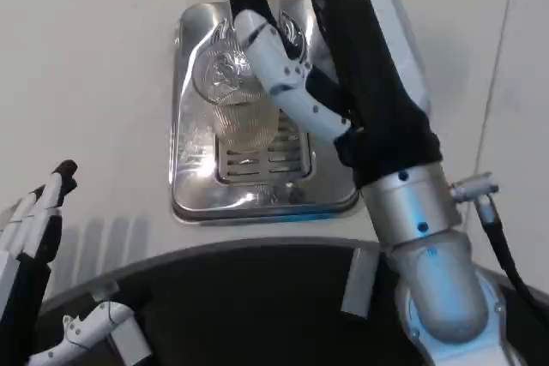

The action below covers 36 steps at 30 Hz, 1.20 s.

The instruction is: Grasp the cup under the faucet to collect the drink, then remove the cup.

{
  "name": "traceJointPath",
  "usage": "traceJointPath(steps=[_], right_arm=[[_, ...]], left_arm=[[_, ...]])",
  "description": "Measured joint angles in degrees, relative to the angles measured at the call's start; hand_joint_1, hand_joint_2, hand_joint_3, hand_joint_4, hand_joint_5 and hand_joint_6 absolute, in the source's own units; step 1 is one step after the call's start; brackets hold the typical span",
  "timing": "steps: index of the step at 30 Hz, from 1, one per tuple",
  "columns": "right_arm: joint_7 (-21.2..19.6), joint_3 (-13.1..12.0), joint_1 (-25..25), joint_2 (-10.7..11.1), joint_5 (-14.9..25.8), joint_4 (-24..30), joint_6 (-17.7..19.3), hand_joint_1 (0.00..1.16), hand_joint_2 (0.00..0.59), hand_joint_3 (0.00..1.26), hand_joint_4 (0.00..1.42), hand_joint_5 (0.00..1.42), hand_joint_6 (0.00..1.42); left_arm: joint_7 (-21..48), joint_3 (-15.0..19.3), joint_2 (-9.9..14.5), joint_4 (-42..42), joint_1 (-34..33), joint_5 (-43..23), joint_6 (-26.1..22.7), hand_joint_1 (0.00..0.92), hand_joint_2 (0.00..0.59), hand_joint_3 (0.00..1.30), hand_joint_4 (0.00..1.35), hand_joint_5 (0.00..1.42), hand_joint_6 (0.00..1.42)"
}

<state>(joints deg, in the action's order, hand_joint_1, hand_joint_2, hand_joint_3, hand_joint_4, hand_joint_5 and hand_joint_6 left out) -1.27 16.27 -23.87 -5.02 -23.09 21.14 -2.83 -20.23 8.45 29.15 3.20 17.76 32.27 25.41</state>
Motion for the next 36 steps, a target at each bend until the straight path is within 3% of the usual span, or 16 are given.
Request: traceJointPath(steps=[11,20,36], right_arm=[[2.08,-0.63,-6.07,-0.02,4.77,-7.97,0.02,0.36,0.5,0.0,0.0,0.0,0.0],[2.36,-0.5,-7.47,-0.09,6.57,-11.23,0.73,0.35,0.5,0.0,0.0,0.0,0.0],[4.88,2.03,-8.75,1.47,4.21,-11.62,0.25,0.31,0.498,0.0,0.0,0.0,0.0]], left_arm=[[0.04,1.11,0.0,-0.65,-0.07,-0.25,-0.01,0.0,0.12,0.0,0.0,0.07,0.07],[0.31,1.48,-0.15,-2.13,-0.63,-0.29,-0.12,0.0,0.12,0.0,0.0,0.07,0.07],[2.5,1.48,-0.15,-3.07,-1.65,-0.44,-0.35,0.0,0.092,0.0,0.0,0.03,0.05]])
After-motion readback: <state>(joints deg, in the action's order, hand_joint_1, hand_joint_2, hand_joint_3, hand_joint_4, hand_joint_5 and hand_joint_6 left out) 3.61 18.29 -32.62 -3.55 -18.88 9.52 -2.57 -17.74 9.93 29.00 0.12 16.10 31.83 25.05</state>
